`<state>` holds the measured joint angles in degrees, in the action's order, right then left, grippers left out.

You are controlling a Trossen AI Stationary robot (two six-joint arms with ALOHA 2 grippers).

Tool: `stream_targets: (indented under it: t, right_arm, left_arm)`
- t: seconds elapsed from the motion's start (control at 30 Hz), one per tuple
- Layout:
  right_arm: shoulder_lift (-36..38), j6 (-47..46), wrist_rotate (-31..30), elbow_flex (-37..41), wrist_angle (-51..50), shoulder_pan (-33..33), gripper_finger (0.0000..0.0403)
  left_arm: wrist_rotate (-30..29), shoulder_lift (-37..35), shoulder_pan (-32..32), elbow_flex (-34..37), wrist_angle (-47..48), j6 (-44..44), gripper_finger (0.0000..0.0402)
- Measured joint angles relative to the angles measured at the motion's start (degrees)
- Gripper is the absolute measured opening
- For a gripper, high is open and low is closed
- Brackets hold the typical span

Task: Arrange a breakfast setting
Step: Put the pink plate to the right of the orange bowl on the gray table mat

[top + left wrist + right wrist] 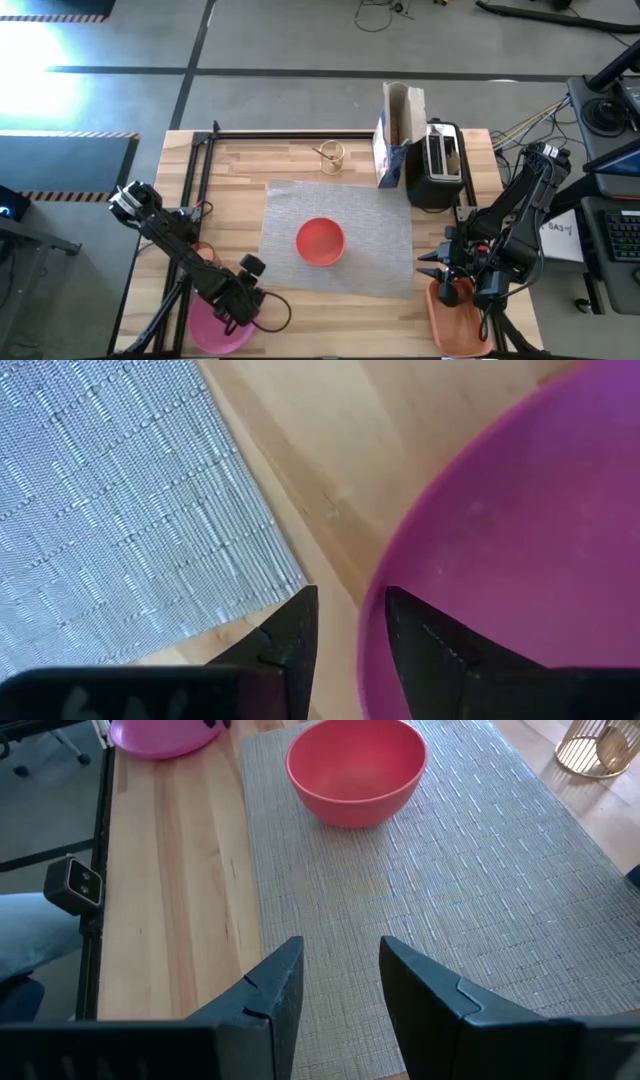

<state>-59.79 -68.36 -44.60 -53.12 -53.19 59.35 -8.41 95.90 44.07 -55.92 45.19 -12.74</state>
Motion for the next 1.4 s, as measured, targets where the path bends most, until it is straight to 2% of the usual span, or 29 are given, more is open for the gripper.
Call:
stream_targets:
  t: [0.17,0.37,0.73,1.0,1.4]
  right_arm:
    - [0.02,-0.02,-0.01,0.00,0.00,0.00,0.0123]
    - [0.02,-0.01,-0.01,0.00,0.00,0.00,0.0123]
    - [0.02,0.00,-0.01,0.00,0.00,0.00,0.0123]
    - [0.02,-0.01,-0.01,0.00,0.00,-0.02,0.0123]
    - [0.02,-0.02,-0.02,0.00,-0.01,-0.02,0.0123]
  left_arm:
    - [1.66,0.02,-0.07,1.73,-5.17,-2.14,0.0103]
    - [1.88,0.04,-0.04,1.81,-5.65,-2.16,0.0097]
    - [3.70,-0.07,-0.49,1.77,-7.65,-4.49,0.0009]
    - [6.00,-0.01,-1.04,0.94,-7.72,-7.55,0.0007]
    - [6.52,0.00,-4.19,-5.56,-7.58,-7.57,0.0002]
